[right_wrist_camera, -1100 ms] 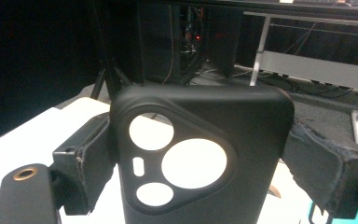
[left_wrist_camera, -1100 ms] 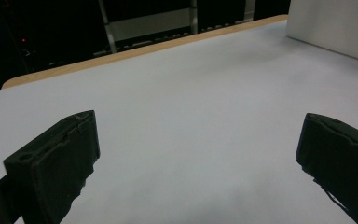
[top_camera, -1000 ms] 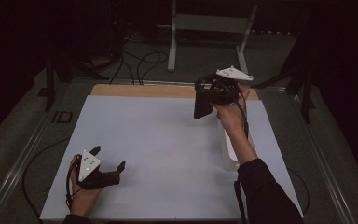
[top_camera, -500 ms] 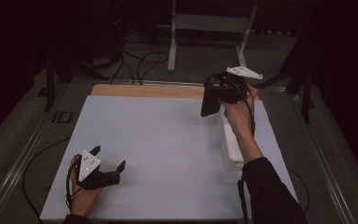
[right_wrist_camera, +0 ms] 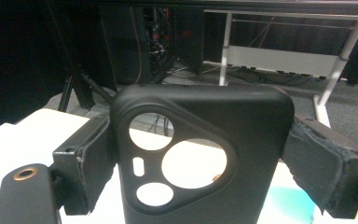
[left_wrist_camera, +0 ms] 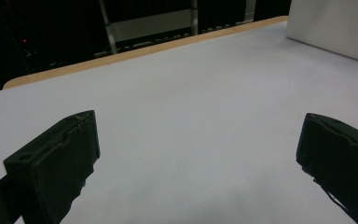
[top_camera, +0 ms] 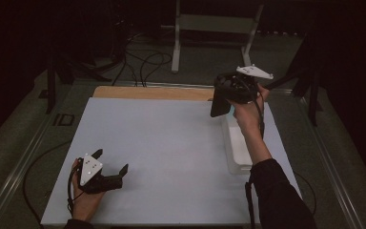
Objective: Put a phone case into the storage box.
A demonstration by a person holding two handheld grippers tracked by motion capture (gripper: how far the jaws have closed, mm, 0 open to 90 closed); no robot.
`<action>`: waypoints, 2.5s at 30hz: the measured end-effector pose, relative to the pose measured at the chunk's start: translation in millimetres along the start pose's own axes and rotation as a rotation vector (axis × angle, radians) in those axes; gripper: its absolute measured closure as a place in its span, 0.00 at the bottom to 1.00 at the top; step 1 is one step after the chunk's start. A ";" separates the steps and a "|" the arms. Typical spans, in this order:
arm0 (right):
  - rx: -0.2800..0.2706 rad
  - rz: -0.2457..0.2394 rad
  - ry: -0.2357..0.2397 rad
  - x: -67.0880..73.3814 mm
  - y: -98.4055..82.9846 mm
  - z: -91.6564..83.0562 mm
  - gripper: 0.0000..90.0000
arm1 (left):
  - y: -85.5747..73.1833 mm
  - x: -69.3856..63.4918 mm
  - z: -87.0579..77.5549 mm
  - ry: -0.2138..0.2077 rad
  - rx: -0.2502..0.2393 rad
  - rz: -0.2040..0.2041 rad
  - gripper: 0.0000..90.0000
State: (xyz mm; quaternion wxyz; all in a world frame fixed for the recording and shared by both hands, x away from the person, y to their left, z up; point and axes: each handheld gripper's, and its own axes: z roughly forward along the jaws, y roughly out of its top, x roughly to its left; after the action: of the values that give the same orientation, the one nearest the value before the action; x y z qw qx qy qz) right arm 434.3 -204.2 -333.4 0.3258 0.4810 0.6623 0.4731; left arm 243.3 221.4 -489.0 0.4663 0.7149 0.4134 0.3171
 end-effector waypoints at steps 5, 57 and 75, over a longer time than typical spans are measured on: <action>-0.001 0.005 -0.017 -4.6 0.6 -0.1 0.16 | 0.1 0.1 -0.1 0.000 -0.002 -0.002 0.00; 0.052 0.066 -0.187 -55.1 -24.3 7.5 0.15 | 0.0 0.4 -0.5 0.004 0.000 -0.001 0.00; 0.094 0.073 -0.211 -60.6 -40.6 21.9 0.15 | 0.1 0.7 -1.2 0.005 -0.002 -0.002 0.00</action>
State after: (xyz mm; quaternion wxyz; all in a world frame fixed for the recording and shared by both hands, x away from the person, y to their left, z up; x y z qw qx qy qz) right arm 460.0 -258.3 -380.4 0.3534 0.5669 0.6278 0.3996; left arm 242.6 222.5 -488.4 0.4665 0.7131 0.4150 0.3188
